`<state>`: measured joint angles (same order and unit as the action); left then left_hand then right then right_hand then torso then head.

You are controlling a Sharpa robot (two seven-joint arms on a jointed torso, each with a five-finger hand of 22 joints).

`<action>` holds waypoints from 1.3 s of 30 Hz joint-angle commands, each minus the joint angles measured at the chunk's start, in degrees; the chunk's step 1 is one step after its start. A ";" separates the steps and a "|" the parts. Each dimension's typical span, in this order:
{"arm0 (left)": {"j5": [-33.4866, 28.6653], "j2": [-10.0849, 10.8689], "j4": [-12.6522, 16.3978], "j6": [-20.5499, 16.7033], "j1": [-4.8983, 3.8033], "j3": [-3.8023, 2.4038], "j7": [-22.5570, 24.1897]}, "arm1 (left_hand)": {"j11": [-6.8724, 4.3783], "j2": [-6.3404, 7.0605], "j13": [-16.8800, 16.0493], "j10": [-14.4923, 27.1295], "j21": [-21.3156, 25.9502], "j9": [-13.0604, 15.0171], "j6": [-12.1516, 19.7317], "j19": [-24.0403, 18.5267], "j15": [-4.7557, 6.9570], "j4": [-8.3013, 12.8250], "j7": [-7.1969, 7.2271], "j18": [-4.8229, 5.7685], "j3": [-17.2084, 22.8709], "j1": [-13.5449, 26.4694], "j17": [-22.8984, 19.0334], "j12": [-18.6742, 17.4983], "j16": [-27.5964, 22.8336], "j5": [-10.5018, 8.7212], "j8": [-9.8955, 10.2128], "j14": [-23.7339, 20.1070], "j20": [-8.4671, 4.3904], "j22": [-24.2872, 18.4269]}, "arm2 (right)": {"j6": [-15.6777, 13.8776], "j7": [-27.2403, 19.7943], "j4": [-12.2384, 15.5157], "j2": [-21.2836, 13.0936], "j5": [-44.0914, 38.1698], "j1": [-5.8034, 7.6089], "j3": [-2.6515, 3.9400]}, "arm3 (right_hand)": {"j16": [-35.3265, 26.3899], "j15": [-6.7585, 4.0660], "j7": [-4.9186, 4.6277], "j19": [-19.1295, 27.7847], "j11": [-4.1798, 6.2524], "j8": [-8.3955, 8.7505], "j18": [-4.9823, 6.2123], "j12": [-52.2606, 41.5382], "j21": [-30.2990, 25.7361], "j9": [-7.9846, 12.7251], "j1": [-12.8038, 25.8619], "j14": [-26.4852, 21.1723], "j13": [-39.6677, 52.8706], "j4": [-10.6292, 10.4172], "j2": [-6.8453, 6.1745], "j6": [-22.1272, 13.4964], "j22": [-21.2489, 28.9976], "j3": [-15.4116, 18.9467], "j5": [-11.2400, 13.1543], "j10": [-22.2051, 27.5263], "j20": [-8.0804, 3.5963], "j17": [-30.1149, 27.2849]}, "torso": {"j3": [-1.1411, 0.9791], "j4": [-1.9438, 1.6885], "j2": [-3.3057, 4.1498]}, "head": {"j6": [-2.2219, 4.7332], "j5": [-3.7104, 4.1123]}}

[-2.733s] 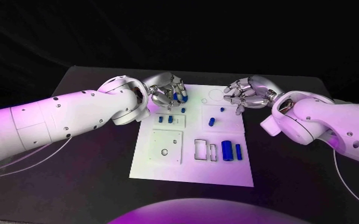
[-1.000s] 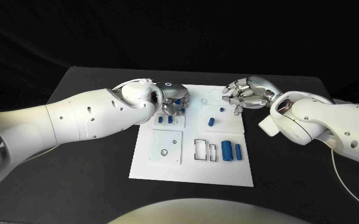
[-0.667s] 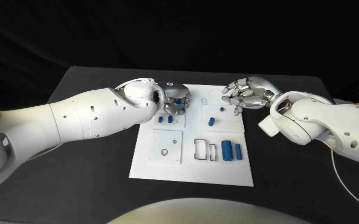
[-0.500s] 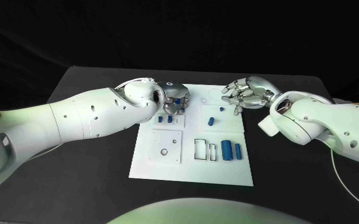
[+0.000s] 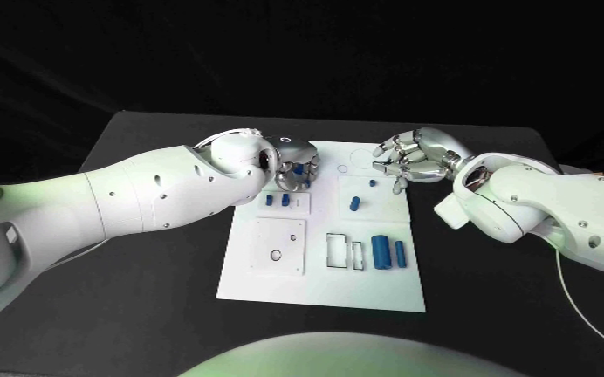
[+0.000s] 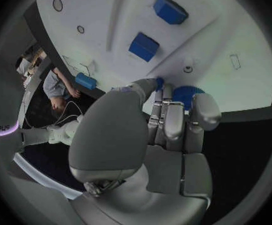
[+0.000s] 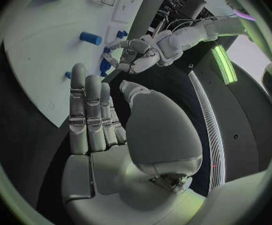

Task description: Assemble the parts on the task board

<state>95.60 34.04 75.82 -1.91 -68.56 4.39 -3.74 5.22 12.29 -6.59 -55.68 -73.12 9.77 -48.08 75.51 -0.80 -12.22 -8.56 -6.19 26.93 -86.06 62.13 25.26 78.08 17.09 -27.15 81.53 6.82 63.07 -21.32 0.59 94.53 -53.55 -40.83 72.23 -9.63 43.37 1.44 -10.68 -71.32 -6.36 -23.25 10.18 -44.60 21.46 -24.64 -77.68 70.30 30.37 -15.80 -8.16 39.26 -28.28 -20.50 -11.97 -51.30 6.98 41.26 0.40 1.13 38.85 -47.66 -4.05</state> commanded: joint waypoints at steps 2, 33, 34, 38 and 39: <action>-0.17 -0.20 -0.24 1.38 0.18 0.16 -0.15 | -0.61 -0.34 -0.26 -2.10 -1.28 0.30 -1.74 1.10 0.46 0.72 0.26 0.66 0.92 -1.02 0.45 0.36 0.61 -0.38 0.04 0.85 -0.28 1.58 | 0.67 -0.50 0.13 0.02 -0.11 -0.04 0.00 | -0.22 0.12 -0.43 -0.39 0.14 -0.15 0.26 0.21 -0.23 0.08 -0.23 -0.09 -0.08 0.01 0.06 0.30 0.08 -0.18 -0.37 0.41 0.17 0.07 | 0.04 -0.04 0.03 | -0.13 0.04; -5.04 3.84 4.30 -5.49 0.12 -1.37 1.70 | -1.55 -0.73 -0.45 -7.46 -3.96 2.26 -5.93 2.92 1.43 3.29 0.98 1.39 3.19 0.60 0.73 -2.52 0.93 -0.78 0.58 2.06 -1.39 5.24 | 0.73 -0.42 -0.28 0.02 -0.11 -0.04 0.00 | -0.29 0.12 -0.41 -0.49 0.15 -0.25 0.26 0.20 -0.35 0.07 -0.14 -0.06 -0.21 -0.05 0.08 0.44 0.22 -0.16 -0.41 0.37 0.17 0.13 | -0.04 -0.06 -0.14 | 0.39 -0.10; -5.45 4.32 4.68 -5.56 0.07 -1.54 1.70 | -1.55 -0.73 -0.45 -7.49 -4.00 2.28 -5.96 2.96 1.42 3.27 0.98 1.40 3.19 0.66 0.74 -2.56 0.94 -0.78 0.60 2.07 -1.39 5.30 | 0.73 -0.41 -0.32 0.01 -0.11 -0.04 0.00 | -0.29 0.12 -0.41 -0.49 0.15 -0.25 0.26 0.20 -0.35 0.07 -0.14 -0.06 -0.21 -0.05 0.08 0.44 0.22 -0.16 -0.41 0.37 0.17 0.13 | -0.04 -0.08 -0.13 | 0.45 -0.10; -7.67 6.91 6.35 -5.52 -0.24 -2.30 2.05 | -1.56 -0.64 -0.46 -7.56 -4.07 2.35 -5.99 3.00 1.40 3.22 1.00 1.42 3.14 0.93 0.72 -2.75 0.94 -0.80 0.68 2.08 -1.37 5.40 | 0.71 -0.40 -0.47 -0.03 -0.11 -0.04 0.00 | -0.29 0.12 -0.41 -0.49 0.15 -0.25 0.26 0.20 -0.35 0.07 -0.14 -0.06 -0.21 -0.05 0.08 0.44 0.22 -0.16 -0.41 0.37 0.17 0.13 | -0.05 -0.14 -0.20 | 0.68 -0.06; -8.27 7.46 6.65 -5.42 -0.30 -2.47 2.24 | -1.52 -0.44 -0.42 -7.53 -4.04 2.41 -5.86 2.96 1.37 3.03 1.00 1.41 3.03 1.41 0.57 -3.11 0.88 -0.82 0.91 2.06 -1.33 5.36 | 0.71 -0.40 -0.50 -0.04 -0.11 -0.04 0.00 | -0.29 0.12 -0.41 -0.49 0.15 -0.25 0.26 0.20 -0.35 0.07 -0.14 -0.06 -0.21 -0.05 0.08 0.44 0.22 -0.16 -0.41 0.37 0.17 0.13 | -0.04 -0.14 -0.15 | 0.74 -0.03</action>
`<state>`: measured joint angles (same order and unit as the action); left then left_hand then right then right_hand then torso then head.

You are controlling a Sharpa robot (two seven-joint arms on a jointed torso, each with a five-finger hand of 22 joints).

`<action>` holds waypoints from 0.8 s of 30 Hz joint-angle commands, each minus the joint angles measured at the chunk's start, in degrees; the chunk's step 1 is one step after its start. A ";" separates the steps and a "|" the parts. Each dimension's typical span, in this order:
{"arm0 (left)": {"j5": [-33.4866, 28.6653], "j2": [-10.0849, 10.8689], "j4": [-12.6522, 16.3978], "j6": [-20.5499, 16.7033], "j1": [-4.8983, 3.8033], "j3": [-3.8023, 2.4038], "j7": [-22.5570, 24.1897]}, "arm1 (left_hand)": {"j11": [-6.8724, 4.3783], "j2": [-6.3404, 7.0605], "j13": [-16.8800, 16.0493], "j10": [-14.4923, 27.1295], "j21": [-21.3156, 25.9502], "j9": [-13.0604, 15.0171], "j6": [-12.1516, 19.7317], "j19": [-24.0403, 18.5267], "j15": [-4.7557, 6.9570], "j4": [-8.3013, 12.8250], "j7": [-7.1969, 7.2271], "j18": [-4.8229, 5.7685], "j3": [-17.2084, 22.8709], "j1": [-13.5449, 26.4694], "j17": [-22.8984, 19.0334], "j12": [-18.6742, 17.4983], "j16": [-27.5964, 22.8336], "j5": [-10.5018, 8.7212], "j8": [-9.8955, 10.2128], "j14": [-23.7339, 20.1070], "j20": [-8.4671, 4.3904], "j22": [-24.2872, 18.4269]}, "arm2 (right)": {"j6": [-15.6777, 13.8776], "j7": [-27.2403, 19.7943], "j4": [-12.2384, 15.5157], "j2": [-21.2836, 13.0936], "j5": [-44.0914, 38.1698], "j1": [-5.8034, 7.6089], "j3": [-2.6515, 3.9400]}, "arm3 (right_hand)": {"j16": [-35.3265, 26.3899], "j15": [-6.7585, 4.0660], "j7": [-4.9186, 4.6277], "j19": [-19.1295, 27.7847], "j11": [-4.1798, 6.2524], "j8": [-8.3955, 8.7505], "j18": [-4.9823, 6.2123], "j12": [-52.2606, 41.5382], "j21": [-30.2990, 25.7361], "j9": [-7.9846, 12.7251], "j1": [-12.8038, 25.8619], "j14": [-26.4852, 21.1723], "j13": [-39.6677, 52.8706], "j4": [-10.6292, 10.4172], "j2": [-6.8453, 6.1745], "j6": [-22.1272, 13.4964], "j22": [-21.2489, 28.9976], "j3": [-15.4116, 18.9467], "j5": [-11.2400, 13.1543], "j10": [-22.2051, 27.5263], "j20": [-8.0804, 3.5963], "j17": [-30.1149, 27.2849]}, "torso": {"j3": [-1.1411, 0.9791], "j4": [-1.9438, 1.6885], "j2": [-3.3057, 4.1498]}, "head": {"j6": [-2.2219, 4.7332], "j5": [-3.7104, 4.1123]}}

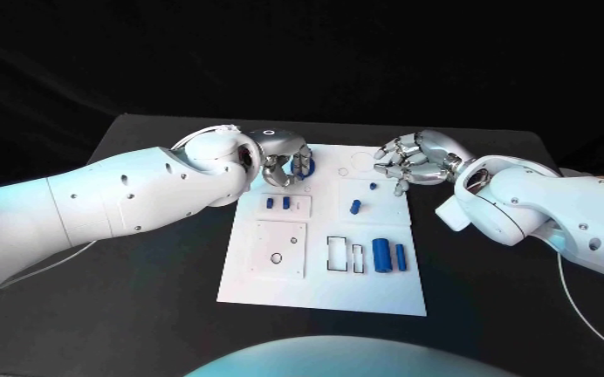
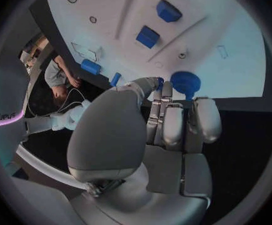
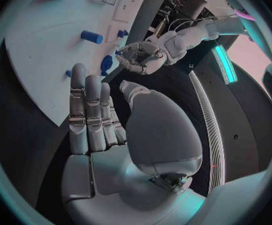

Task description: Assemble the parts on the task board

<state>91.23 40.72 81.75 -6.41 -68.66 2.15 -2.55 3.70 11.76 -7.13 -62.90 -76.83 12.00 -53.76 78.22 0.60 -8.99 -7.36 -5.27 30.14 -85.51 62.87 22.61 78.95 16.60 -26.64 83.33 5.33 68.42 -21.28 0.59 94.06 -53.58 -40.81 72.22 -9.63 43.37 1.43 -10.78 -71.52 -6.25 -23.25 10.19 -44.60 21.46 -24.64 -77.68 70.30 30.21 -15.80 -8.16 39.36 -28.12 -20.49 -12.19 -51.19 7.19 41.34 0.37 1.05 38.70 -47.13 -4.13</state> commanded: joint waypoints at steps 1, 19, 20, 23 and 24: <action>-4.45 1.33 1.00 -0.77 -0.25 -0.40 1.23 | 0.02 0.13 0.13 -0.29 -0.34 0.19 -0.14 0.24 -0.03 -0.23 -0.19 0.49 -0.20 0.97 -0.20 -0.56 0.01 -0.32 0.47 0.26 0.16 0.01 | 0.66 -0.40 -0.05 -0.02 -0.13 -0.03 0.00 | -0.29 0.12 -0.31 -0.28 0.04 -0.25 0.25 0.20 -0.36 0.07 -0.14 -0.06 -0.04 -0.05 0.08 0.35 0.06 -0.16 -0.19 0.26 -0.04 0.05 | 0.00 -0.06 -0.01 | 0.22 0.05; -7.82 5.74 1.08 3.78 -0.73 -1.02 2.34 | -0.03 0.28 0.11 -0.45 -0.30 0.28 -0.20 0.19 -0.02 -0.14 -0.13 0.46 -0.24 1.03 -0.12 -0.74 0.04 -0.33 0.56 0.28 0.15 -0.06 | 0.51 -0.50 -0.46 0.18 -0.07 -0.04 0.00 | -0.34 0.12 -0.30 -0.31 0.04 -0.29 0.25 0.21 -0.42 0.07 -0.12 -0.07 -0.10 -0.05 0.03 0.40 0.12 -0.14 -0.18 0.28 -0.04 0.08 | 0.07 0.03 0.14 | 0.14 -0.51; -7.73 5.73 0.97 3.97 -0.69 -0.97 2.33 | -0.03 0.28 0.11 -0.45 -0.30 0.28 -0.20 0.19 -0.02 -0.14 -0.13 0.46 -0.24 1.03 -0.12 -0.74 0.04 -0.33 0.56 0.28 0.15 -0.06 | 0.52 -0.51 -0.47 0.20 -0.07 -0.05 0.00 | -0.34 0.12 -0.30 -0.31 0.04 -0.29 0.25 0.21 -0.42 0.07 -0.12 -0.07 -0.10 -0.05 0.03 0.40 0.12 -0.14 -0.18 0.28 -0.04 0.08 | 0.06 0.03 0.14 | 0.12 -0.52; -7.55 5.62 0.66 4.29 -0.49 -0.80 2.34 | -0.03 0.28 0.11 -0.45 -0.30 0.28 -0.20 0.19 -0.02 -0.14 -0.13 0.46 -0.24 1.03 -0.12 -0.74 0.04 -0.33 0.56 0.28 0.15 -0.06 | 0.54 -0.51 -0.47 0.23 -0.07 -0.05 0.00 | -0.34 0.12 -0.30 -0.31 0.04 -0.29 0.25 0.21 -0.42 0.07 -0.12 -0.07 -0.10 -0.05 0.03 0.40 0.12 -0.14 -0.18 0.28 -0.04 0.08 | 0.07 0.06 0.14 | 0.06 -0.59; -7.46 5.56 0.54 4.35 -0.41 -0.74 2.35 | -0.03 0.28 0.10 -0.48 -0.32 0.30 -0.21 0.21 -0.02 -0.12 -0.13 0.47 -0.24 1.03 -0.18 -0.76 0.01 -0.34 0.57 0.27 0.15 -0.01 | 0.54 -0.51 -0.47 0.24 -0.07 -0.06 0.00 | -0.34 0.12 -0.30 -0.31 0.04 -0.29 0.25 0.21 -0.42 0.07 -0.12 -0.07 -0.10 -0.05 0.03 0.40 0.12 -0.14 -0.18 0.28 -0.04 0.08 | 0.07 0.07 0.15 | 0.06 -0.60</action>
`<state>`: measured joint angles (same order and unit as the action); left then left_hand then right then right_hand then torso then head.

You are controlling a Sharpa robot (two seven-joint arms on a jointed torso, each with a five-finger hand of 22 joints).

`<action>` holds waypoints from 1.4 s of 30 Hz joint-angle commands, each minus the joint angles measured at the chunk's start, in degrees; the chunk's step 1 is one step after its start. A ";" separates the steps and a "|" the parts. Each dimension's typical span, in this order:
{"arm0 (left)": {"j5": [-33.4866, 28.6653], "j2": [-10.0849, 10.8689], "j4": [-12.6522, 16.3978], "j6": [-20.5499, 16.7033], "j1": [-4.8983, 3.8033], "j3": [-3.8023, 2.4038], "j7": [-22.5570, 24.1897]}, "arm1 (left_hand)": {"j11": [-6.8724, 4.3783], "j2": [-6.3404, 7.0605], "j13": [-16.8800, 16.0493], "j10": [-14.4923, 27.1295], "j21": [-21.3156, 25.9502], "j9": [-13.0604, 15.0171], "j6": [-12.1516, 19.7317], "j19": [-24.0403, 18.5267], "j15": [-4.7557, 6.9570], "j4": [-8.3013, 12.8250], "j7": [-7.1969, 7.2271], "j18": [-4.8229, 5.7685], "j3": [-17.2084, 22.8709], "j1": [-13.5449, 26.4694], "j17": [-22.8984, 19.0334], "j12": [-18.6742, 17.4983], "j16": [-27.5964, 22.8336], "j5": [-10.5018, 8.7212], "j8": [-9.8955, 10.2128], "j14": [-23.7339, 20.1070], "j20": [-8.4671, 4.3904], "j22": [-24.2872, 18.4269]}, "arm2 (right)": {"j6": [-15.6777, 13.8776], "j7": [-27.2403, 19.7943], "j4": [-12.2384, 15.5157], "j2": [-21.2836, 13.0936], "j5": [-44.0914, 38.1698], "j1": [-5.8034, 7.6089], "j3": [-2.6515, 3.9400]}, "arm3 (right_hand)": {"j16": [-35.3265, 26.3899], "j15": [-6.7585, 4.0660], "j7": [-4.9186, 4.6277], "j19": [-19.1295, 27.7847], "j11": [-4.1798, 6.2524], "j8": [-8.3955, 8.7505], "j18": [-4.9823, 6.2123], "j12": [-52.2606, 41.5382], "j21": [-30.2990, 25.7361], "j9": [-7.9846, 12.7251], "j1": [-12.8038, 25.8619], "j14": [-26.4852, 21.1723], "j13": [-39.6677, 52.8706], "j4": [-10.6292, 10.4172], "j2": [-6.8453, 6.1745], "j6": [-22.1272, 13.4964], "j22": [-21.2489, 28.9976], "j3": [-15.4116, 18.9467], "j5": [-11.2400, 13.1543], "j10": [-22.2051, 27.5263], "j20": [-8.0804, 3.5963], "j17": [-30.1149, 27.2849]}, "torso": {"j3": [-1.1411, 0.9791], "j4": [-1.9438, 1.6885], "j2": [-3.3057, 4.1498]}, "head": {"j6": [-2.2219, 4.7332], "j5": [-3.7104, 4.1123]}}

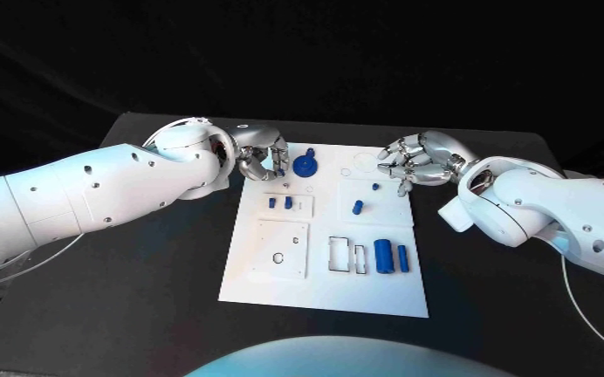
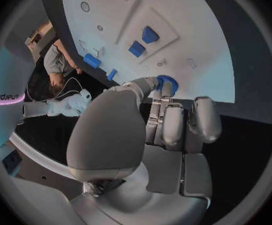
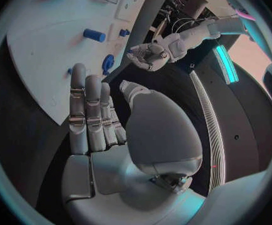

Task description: Assemble the parts on the task board

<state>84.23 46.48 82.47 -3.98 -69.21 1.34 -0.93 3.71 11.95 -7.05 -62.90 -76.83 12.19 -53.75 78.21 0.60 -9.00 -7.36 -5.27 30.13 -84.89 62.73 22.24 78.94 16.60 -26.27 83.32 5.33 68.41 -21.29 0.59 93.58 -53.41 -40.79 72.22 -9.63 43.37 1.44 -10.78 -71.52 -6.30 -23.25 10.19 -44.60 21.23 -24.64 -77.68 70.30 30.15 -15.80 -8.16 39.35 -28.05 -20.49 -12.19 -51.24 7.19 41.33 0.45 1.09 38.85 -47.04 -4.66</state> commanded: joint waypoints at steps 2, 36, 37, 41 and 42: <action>-0.31 -0.40 -0.49 2.00 0.31 0.19 0.80 | -0.05 0.10 0.02 -0.49 -0.24 0.11 -0.22 0.14 -0.02 -0.11 -0.13 0.44 -0.24 0.40 -0.02 -0.39 0.03 -0.34 0.20 0.28 0.15 -0.14 | 0.54 -0.53 0.01 0.09 -0.09 -0.06 0.00 | -0.34 0.12 -0.30 -0.31 0.09 -0.29 0.25 0.21 -0.19 0.07 -0.12 -0.07 -0.05 -0.05 0.03 0.40 0.05 -0.14 -0.19 0.33 -0.04 0.09 | 0.03 0.05 0.03 | -0.05 0.11; 0.21 -3.41 -3.62 4.61 0.82 0.65 -0.01 | -0.01 0.10 -0.01 -0.61 -0.13 0.20 -0.25 0.01 -0.02 0.03 -0.17 0.39 -0.20 0.35 -0.36 -0.58 -0.12 -0.43 0.32 0.16 0.10 -0.31 | 0.50 -0.56 0.25 0.06 -0.07 -0.14 0.00 | -0.42 0.13 -0.29 -0.35 0.09 -0.34 0.25 0.24 -0.31 0.07 -0.12 -0.11 -0.16 -0.03 0.00 0.44 0.18 -0.12 -0.20 0.38 -0.04 0.13 | -0.05 0.04 -0.01 | -0.53 0.13; 0.21 -3.43 -3.63 4.64 0.82 0.65 -0.03 | -0.01 0.10 -0.01 -0.61 -0.13 0.20 -0.25 0.01 -0.02 0.03 -0.17 0.39 -0.20 0.35 -0.36 -0.58 -0.12 -0.43 0.32 0.16 0.10 -0.31 | 0.49 -0.57 0.25 0.06 -0.07 -0.14 0.00 | -0.42 0.13 -0.29 -0.35 0.09 -0.34 0.25 0.24 -0.31 0.07 -0.12 -0.11 -0.16 -0.03 0.00 0.44 0.18 -0.12 -0.20 0.38 -0.04 0.13 | -0.05 0.05 -0.01 | -0.53 0.13; 0.22 -3.48 -3.65 4.72 0.82 0.66 -0.07 | -0.01 0.10 -0.02 -0.63 -0.16 0.22 -0.26 0.03 -0.03 0.05 -0.18 0.40 -0.20 0.35 -0.31 -0.62 -0.10 -0.47 0.34 0.16 0.10 -0.26 | 0.49 -0.56 0.26 0.05 -0.07 -0.14 0.00 | -0.54 0.12 -0.29 -0.46 0.10 -0.39 0.25 0.23 -0.50 0.10 -0.14 -0.10 -0.33 -0.01 0.02 0.46 0.38 -0.13 -0.24 0.37 -0.04 0.23 | -0.05 0.02 -0.01 | -0.58 0.16; 0.22 -3.49 -3.66 4.74 0.82 0.66 -0.08 | -0.01 0.10 -0.02 -0.63 -0.16 0.22 -0.26 0.03 -0.03 0.05 -0.18 0.40 -0.20 0.35 -0.31 -0.62 -0.10 -0.47 0.34 0.16 0.10 -0.26 | 0.50 -0.56 0.26 0.05 -0.07 -0.14 0.00 | -0.54 0.12 -0.29 -0.46 0.10 -0.39 0.25 0.23 -0.50 0.10 -0.14 -0.10 -0.33 -0.01 0.02 0.46 0.38 -0.13 -0.24 0.37 -0.04 0.23 | -0.05 0.02 -0.01 | -0.58 0.16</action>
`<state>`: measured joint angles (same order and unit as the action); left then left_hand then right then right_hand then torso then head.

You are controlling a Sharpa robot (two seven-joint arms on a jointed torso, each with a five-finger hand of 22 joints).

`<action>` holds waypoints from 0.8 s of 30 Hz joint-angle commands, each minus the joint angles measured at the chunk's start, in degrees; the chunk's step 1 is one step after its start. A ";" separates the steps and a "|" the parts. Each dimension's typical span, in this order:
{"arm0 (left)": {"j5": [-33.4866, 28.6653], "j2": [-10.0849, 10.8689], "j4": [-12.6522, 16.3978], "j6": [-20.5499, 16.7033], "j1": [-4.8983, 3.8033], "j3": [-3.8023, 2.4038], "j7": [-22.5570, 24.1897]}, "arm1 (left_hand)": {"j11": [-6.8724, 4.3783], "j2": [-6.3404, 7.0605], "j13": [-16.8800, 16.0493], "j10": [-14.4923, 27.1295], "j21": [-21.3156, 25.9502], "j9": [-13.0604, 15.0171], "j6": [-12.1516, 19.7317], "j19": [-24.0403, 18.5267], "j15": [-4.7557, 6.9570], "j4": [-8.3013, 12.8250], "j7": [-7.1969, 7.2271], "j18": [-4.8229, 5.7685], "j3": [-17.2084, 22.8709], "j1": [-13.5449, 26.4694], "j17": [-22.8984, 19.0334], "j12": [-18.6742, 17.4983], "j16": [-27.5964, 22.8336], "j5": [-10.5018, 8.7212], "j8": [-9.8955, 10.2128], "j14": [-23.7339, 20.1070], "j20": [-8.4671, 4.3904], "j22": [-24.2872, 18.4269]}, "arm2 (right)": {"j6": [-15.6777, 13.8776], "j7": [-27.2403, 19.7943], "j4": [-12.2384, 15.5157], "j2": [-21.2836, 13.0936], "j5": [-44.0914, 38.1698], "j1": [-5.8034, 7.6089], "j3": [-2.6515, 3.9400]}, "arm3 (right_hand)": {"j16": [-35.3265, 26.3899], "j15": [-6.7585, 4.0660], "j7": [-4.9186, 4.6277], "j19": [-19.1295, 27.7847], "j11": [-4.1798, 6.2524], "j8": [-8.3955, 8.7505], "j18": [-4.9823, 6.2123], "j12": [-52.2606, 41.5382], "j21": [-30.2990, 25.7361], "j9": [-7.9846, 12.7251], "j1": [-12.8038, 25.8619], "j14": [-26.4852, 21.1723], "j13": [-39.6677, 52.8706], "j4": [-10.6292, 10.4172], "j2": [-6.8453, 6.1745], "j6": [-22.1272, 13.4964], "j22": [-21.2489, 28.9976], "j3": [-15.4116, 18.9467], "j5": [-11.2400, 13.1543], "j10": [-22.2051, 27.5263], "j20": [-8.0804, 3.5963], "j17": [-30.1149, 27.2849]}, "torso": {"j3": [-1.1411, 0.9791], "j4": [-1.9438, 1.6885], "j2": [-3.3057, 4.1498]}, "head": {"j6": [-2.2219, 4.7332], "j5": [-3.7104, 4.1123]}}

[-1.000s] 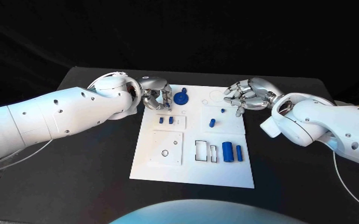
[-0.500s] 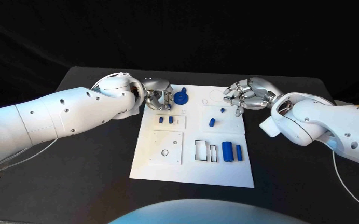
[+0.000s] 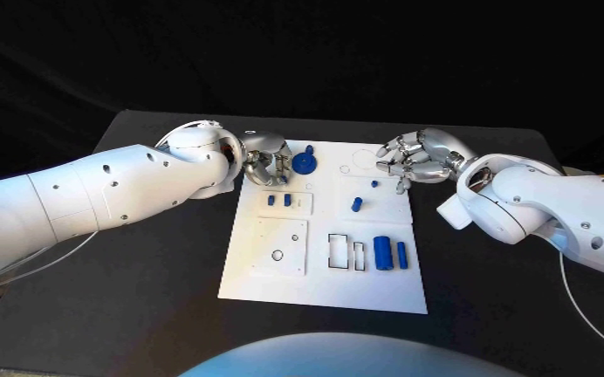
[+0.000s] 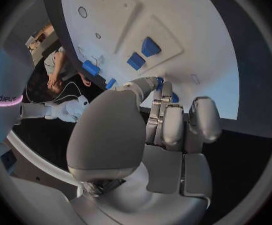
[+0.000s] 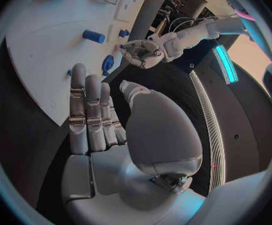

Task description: Assemble the parts on the task board

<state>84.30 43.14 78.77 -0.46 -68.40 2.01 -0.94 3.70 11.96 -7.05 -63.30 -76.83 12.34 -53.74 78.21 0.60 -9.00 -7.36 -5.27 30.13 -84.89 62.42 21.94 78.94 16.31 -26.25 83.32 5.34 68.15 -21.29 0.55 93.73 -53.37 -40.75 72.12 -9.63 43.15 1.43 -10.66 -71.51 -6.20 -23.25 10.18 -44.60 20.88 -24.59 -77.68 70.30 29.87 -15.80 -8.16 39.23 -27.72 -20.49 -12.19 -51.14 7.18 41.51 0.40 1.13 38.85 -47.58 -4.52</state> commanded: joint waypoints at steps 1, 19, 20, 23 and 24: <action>0.15 -0.15 0.04 1.24 0.01 -0.01 -0.08 | 0.00 0.09 -0.02 -0.23 -0.16 0.07 -0.27 0.03 -0.03 0.06 -0.18 0.40 -0.20 0.35 0.01 -0.33 -0.10 -0.19 0.33 0.17 0.10 0.00 | 0.51 -0.51 0.10 0.00 -0.11 -0.04 0.00 | -0.32 0.12 -0.40 -0.46 0.00 -0.39 0.26 0.23 -0.15 0.05 -0.14 -0.10 -0.05 -0.01 0.02 0.59 0.05 -0.13 -0.24 0.27 -0.04 0.05 | 0.00 -0.01 -0.02 | -0.04 0.00; 0.14 -0.51 -0.15 1.33 0.01 0.15 -0.08 | 0.07 0.13 -0.12 -0.35 -0.14 0.24 -0.24 -0.05 -0.06 0.15 -0.24 0.41 -0.32 0.59 -0.09 -0.75 -0.14 -0.43 0.64 0.09 0.10 -0.01 | 0.58 -0.47 0.14 -0.02 -0.11 -0.04 0.00 | -0.32 0.12 -0.40 -0.46 0.00 -0.39 0.26 0.23 -0.15 0.05 -0.14 -0.10 -0.05 -0.01 0.02 0.59 0.05 -0.13 -0.24 0.27 -0.04 0.05 | -0.01 0.00 0.00 | -0.07 0.04; 0.14 -0.55 -0.20 1.37 0.01 0.19 -0.16 | 0.09 0.16 -0.12 -0.30 -0.14 0.25 -0.19 -0.05 -0.08 0.12 -0.26 0.41 -0.35 0.67 -0.10 -0.83 -0.14 -0.44 0.71 0.08 0.11 -0.02 | 0.58 -0.47 0.14 -0.02 -0.11 -0.04 0.00 | -0.32 0.12 -0.40 -0.46 0.00 -0.39 0.26 0.23 -0.15 0.05 -0.14 -0.10 -0.05 -0.01 0.02 0.59 0.05 -0.13 -0.24 0.27 -0.04 0.05 | -0.01 0.00 0.00 | -0.09 0.05; 0.22 -0.70 -0.41 1.52 0.01 0.37 -0.39 | 0.20 0.26 -0.12 -0.04 -0.15 0.25 0.15 -0.07 -0.16 0.06 -0.34 0.42 -0.42 0.93 -0.21 -1.23 -0.17 -0.46 1.09 0.04 0.16 0.01 | 0.60 -0.46 0.19 -0.03 -0.11 -0.04 0.00 | -0.32 0.12 -0.40 -0.46 0.00 -0.39 0.26 0.23 -0.15 0.05 -0.14 -0.10 -0.05 -0.01 0.02 0.59 0.05 -0.13 -0.24 0.27 -0.04 0.05 | -0.01 -0.01 0.00 | -0.13 0.06; 0.24 -0.74 -0.47 1.56 0.01 0.41 -0.44 | 0.22 0.27 -0.12 -0.02 -0.13 0.25 0.17 -0.09 -0.17 0.05 -0.35 0.41 -0.43 0.96 -0.21 -1.26 -0.16 -0.46 1.12 0.04 0.16 -0.03 | 0.61 -0.46 0.20 -0.04 -0.11 -0.04 0.00 | -0.32 0.12 -0.40 -0.46 0.00 -0.39 0.26 0.23 -0.15 0.05 -0.14 -0.10 -0.05 -0.01 0.02 0.59 0.05 -0.13 -0.24 0.27 -0.04 0.05 | -0.02 0.00 0.01 | -0.14 0.06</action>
<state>84.35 42.57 78.28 0.03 -68.41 2.38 -1.26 3.70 12.36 -7.11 -63.29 -76.82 12.57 -53.88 78.21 0.60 -9.00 -7.50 -5.27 30.13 -84.49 62.24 20.91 78.94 16.09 -25.36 83.32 5.34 68.16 -21.29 0.55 93.80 -53.41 -40.73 72.11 -9.63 43.15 1.44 -10.80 -71.51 -6.29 -23.25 10.19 -44.60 20.88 -24.60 -77.68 70.30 29.88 -15.80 -8.16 39.37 -27.73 -20.49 -12.19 -51.23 7.18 41.49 0.38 1.13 38.84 -47.69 -4.48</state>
